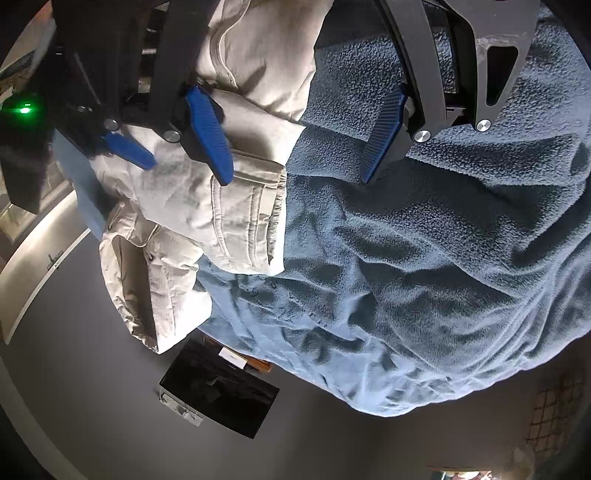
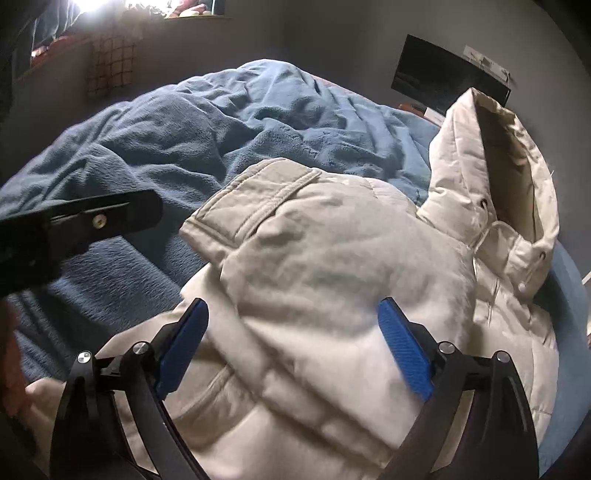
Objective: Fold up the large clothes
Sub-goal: 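Grasp the folded sleeve's cuff with the right gripper and lift it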
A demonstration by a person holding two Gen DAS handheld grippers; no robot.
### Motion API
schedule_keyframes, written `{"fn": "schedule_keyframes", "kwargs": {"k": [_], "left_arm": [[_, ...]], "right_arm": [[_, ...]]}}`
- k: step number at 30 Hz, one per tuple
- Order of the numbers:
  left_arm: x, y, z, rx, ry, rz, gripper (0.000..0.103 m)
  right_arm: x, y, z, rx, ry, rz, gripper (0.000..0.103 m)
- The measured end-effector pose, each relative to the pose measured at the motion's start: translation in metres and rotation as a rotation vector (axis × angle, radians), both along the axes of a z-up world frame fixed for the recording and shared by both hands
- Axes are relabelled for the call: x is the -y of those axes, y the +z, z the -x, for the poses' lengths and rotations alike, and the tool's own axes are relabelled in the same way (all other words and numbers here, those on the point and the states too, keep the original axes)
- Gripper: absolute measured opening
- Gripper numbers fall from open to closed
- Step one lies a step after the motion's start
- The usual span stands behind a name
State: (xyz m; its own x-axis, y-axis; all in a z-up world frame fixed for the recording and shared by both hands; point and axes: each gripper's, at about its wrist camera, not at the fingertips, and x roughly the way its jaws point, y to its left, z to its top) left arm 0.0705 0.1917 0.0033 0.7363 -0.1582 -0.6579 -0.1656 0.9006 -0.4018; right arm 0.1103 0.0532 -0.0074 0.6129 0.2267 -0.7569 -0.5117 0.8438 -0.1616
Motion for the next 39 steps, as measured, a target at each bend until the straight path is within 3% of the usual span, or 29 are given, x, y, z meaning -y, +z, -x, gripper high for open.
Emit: {"fn": "schedule_keyframes", "kwargs": {"k": [1, 4, 6, 9, 18, 25, 30, 35, 39], "left_arm": [[-0.002, -0.002, -0.001, -0.004, 0.003, 0.008, 0.068], [-0.005, -0.005, -0.002, -0.008, 0.014, 0.024, 0.068], [-0.005, -0.005, -0.003, -0.003, 0.012, 0.022, 0.068], [0.000, -0.002, -0.001, 0.021, -0.002, 0.004, 0.068], [0.028, -0.002, -0.007, 0.024, -0.086, -0.090, 0.068], [0.080, -0.008, -0.011, 0.026, -0.291, -0.204, 0.068], [0.098, -0.018, -0.013, -0.007, -0.350, -0.266, 0.068], [0.101, -0.023, -0.015, -0.027, -0.356, -0.279, 0.068], [0.104, -0.025, -0.015, -0.036, -0.363, -0.295, 0.068]], "right_arm": [[-0.004, -0.003, -0.003, 0.009, 0.001, 0.015, 0.086], [-0.009, -0.008, -0.008, 0.038, 0.001, 0.054, 0.066], [-0.008, -0.007, -0.008, 0.045, -0.003, 0.039, 0.032], [-0.001, 0.002, -0.004, 0.074, -0.028, 0.014, 0.017], [0.072, 0.046, -0.002, 0.094, -0.181, -0.184, 0.013], [0.142, 0.069, 0.001, 0.112, -0.303, -0.256, 0.013], [0.183, 0.068, 0.004, 0.113, -0.380, -0.278, 0.013], [0.220, 0.056, 0.008, 0.096, -0.457, -0.290, 0.014], [0.260, 0.035, 0.003, 0.031, -0.555, -0.326, 0.014]]}}
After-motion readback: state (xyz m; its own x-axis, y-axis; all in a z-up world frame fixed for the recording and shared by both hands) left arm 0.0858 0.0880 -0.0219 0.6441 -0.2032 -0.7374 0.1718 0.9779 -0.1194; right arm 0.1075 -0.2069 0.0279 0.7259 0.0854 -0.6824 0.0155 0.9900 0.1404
